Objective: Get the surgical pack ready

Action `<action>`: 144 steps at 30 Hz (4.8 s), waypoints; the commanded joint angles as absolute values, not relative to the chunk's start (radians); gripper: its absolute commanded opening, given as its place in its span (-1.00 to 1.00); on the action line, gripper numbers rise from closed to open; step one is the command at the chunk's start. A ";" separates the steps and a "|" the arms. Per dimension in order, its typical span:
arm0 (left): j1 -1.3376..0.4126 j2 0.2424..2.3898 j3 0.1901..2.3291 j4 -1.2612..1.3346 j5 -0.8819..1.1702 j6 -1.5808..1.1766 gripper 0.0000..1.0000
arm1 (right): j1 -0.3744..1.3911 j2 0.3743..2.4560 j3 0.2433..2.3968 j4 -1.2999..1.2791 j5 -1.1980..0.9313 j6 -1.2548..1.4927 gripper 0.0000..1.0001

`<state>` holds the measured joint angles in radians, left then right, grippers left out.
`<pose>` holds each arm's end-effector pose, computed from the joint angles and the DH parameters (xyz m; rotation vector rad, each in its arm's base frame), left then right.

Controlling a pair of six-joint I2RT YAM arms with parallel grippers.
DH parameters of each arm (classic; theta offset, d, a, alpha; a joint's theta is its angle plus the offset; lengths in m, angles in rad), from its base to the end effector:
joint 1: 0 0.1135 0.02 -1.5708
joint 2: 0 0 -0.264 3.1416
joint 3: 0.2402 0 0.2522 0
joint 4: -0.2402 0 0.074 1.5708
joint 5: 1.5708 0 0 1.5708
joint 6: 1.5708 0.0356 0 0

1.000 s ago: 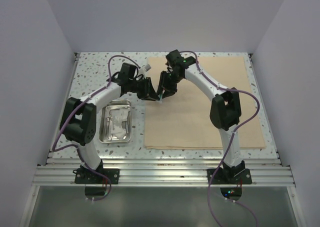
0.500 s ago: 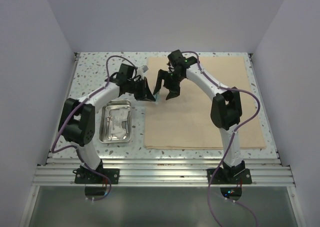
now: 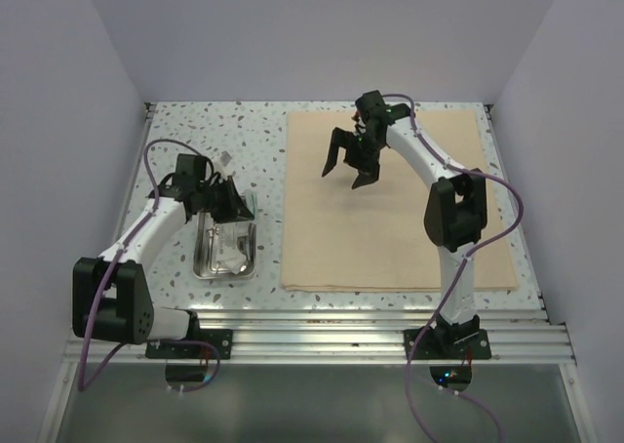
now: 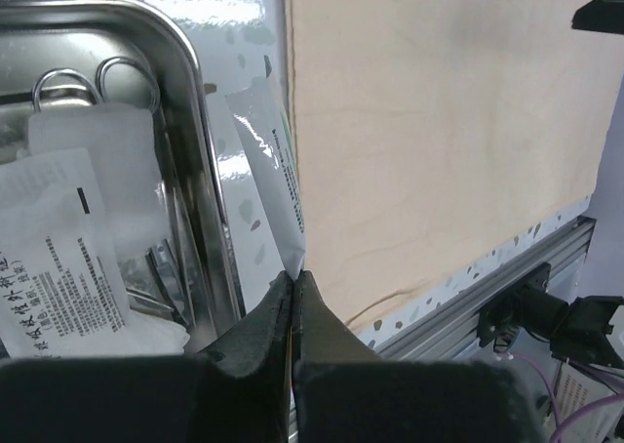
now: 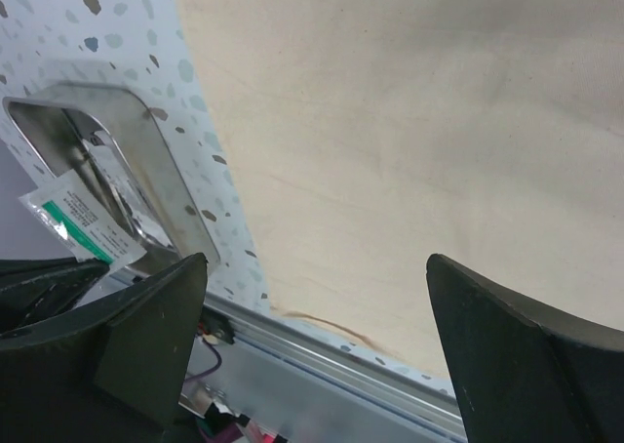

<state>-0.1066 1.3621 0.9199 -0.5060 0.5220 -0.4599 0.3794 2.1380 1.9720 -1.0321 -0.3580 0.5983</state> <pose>0.2701 -0.0468 0.2360 -0.2323 2.5486 -0.8832 0.4156 0.1792 0.2549 0.2180 2.8878 0.7186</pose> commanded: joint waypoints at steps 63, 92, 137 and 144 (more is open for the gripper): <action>0.087 1.710 1.133 -0.738 0.043 -0.295 -1.00 | 0.388 2.172 1.976 -1.048 -0.483 0.514 0.97; -0.352 1.928 1.739 -0.821 0.158 -0.455 -1.00 | 0.158 1.827 1.718 -1.058 -0.374 0.482 0.97; -0.436 1.842 1.342 -0.606 0.366 -0.325 -0.83 | 0.265 2.192 1.790 -0.971 -0.210 0.580 -0.17; -0.443 1.859 1.218 -0.528 0.503 -0.261 -0.94 | 0.264 2.180 1.729 -0.922 -0.229 0.682 -0.53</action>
<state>-0.4351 1.8488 1.2354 -0.6224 0.3885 -0.3248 0.2634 2.2005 1.7489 -0.9630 -0.2188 0.6033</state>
